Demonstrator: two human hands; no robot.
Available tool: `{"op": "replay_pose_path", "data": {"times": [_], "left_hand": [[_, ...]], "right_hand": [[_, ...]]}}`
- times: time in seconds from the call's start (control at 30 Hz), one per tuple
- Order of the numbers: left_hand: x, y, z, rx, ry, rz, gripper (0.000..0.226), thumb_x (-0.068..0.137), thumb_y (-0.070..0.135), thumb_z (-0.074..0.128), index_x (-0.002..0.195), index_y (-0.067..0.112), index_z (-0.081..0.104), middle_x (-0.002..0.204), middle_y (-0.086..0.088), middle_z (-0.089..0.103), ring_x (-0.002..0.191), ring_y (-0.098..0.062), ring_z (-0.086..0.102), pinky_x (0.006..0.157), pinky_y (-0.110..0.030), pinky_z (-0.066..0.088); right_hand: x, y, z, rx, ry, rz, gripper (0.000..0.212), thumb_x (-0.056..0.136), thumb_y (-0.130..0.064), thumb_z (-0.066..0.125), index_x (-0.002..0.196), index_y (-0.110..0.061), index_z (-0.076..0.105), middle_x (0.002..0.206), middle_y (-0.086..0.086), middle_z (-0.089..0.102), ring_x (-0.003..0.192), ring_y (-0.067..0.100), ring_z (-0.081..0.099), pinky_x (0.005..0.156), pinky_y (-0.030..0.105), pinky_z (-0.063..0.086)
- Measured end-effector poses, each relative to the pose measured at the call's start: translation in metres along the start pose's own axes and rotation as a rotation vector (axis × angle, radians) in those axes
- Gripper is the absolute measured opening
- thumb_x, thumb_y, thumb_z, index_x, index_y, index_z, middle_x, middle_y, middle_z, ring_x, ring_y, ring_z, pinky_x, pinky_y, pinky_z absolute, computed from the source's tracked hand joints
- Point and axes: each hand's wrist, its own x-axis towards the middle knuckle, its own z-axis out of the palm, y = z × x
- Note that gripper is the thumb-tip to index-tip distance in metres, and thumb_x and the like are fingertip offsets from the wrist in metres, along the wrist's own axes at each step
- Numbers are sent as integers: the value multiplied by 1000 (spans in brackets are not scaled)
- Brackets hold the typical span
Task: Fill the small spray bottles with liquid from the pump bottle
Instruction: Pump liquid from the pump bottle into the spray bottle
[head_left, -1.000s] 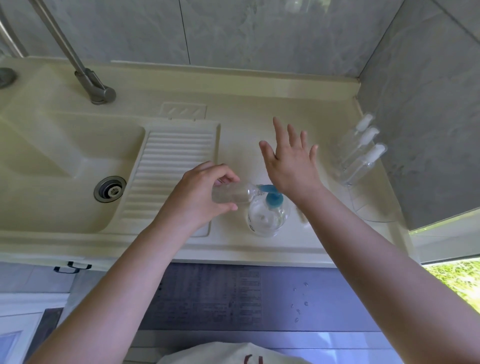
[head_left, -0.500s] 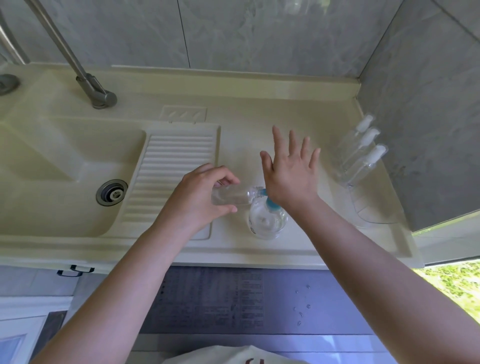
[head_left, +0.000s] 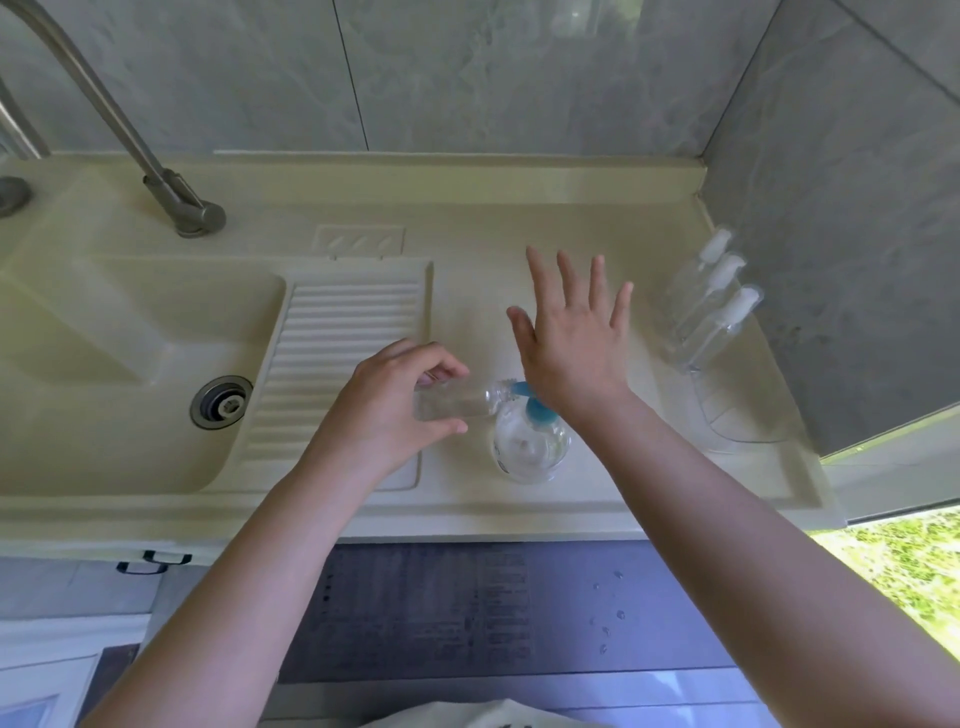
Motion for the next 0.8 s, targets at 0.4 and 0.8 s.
{"op": "replay_pose_path", "data": {"times": [0.4, 0.8], "left_hand": [[0, 1, 2, 0, -7, 14, 46, 61, 21, 92, 100, 30, 70, 96, 18, 58, 91, 5, 56, 76, 3, 32], [-1, 0, 2, 0, 7, 23, 46, 60, 21, 92, 100, 28, 70, 94, 18, 59, 90, 5, 56, 76, 2, 32]], "right_hand": [[-9, 1, 8, 95, -94, 29, 54, 107, -40, 23, 159, -31, 11, 165, 5, 17, 152, 37, -6, 120, 58, -4], [-5, 2, 5, 71, -60, 10, 64, 105, -50, 23, 159, -28, -3, 165, 5, 17, 153, 35, -1, 120, 58, -3]]}}
